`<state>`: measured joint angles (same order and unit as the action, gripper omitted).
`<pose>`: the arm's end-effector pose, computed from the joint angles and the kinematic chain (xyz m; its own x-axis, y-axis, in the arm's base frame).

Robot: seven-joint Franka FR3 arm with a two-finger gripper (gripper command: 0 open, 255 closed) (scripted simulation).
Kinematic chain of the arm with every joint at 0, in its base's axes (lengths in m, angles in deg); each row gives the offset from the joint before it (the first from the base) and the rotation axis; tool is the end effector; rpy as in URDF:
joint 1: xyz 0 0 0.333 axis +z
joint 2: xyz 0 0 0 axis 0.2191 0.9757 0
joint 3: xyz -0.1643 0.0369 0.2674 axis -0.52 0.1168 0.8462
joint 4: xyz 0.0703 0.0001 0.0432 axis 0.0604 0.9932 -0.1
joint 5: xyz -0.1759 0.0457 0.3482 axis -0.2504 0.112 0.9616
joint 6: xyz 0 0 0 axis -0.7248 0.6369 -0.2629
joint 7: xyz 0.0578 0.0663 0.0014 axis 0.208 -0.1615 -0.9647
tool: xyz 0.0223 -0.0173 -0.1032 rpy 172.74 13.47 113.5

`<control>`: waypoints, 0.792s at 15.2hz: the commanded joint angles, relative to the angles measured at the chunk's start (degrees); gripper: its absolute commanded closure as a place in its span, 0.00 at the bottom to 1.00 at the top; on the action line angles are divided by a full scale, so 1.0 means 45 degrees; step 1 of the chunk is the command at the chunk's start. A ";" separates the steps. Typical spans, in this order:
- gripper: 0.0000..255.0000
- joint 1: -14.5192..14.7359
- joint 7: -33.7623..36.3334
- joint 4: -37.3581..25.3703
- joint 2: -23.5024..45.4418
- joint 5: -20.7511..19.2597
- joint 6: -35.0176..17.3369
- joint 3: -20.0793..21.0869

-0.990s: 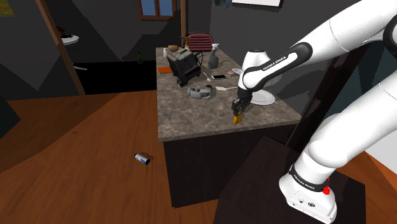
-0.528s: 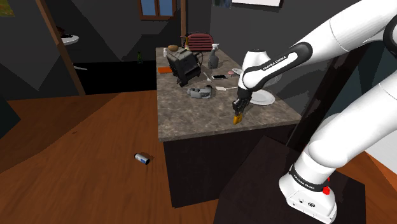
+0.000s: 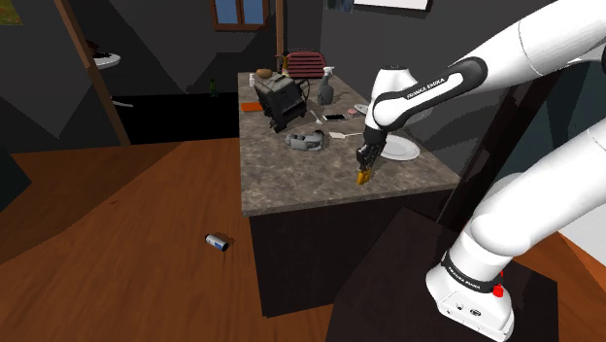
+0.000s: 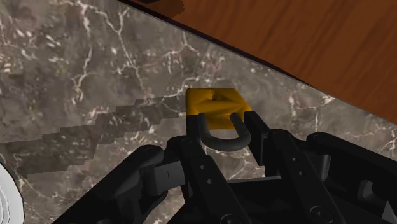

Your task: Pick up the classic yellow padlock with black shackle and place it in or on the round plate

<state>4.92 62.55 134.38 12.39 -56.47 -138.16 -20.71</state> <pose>0.3878 -0.1221 0.3618 0.9800 -0.1928 0.0488 -0.1931 -0.9812 0.0020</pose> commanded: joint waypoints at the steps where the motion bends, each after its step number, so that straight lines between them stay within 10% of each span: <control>1: 1.00 -0.0004 0.0016 -0.0197 -0.0221 -0.0006 0.0425 0.0029; 12: 1.00 -0.0141 -0.0258 -0.1425 -0.0982 -0.0076 0.2401 -0.0075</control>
<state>4.51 62.07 128.96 7.58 -56.73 -127.95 -20.58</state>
